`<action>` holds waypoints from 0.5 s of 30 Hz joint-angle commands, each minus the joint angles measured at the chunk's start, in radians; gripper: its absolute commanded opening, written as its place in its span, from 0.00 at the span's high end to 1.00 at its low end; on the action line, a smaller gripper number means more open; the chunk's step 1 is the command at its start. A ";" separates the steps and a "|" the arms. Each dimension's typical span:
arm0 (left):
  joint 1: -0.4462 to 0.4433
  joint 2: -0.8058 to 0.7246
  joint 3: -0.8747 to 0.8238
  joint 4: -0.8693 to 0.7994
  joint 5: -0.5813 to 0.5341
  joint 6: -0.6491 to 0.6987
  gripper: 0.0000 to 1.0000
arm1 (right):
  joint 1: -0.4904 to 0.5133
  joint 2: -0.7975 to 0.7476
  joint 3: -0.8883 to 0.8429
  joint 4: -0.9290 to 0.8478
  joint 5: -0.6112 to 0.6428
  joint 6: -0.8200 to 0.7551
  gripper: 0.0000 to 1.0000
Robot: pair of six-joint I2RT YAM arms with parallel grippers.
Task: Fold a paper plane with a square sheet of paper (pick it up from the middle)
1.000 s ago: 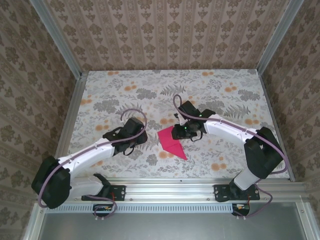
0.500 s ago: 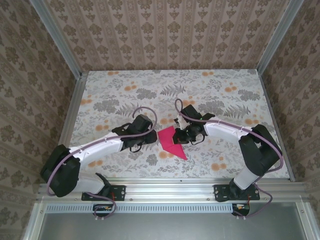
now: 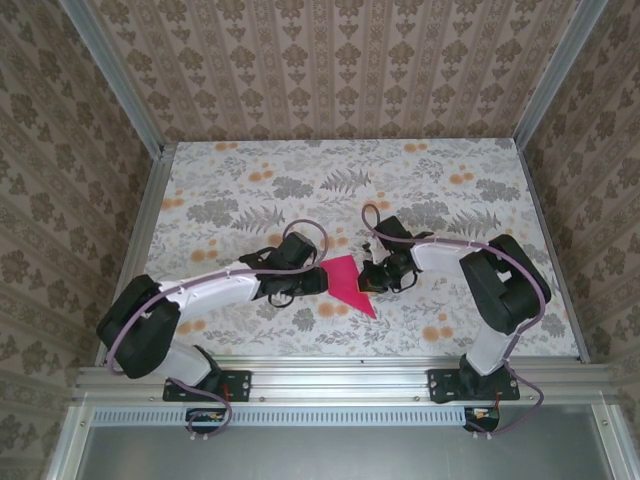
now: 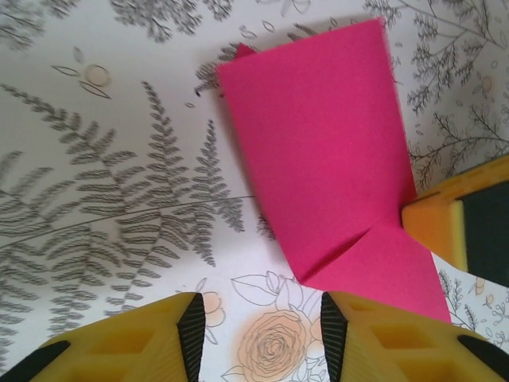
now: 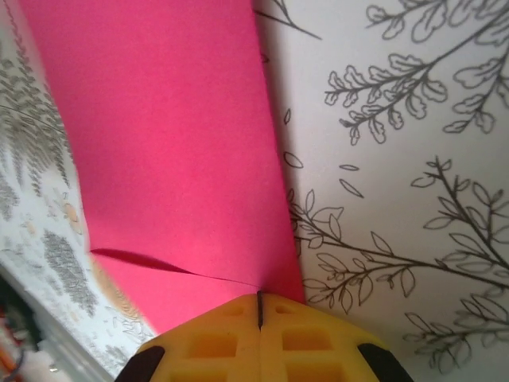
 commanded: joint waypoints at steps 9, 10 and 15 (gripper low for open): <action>-0.020 0.071 0.032 0.073 0.056 -0.082 0.46 | -0.064 0.037 -0.104 0.159 -0.082 0.056 0.94; -0.021 0.077 0.028 0.086 0.055 -0.099 0.46 | -0.067 0.037 -0.107 0.161 -0.082 0.058 0.94; -0.028 0.101 0.001 0.143 0.054 -0.195 0.45 | -0.070 0.033 -0.121 0.179 -0.082 0.066 0.93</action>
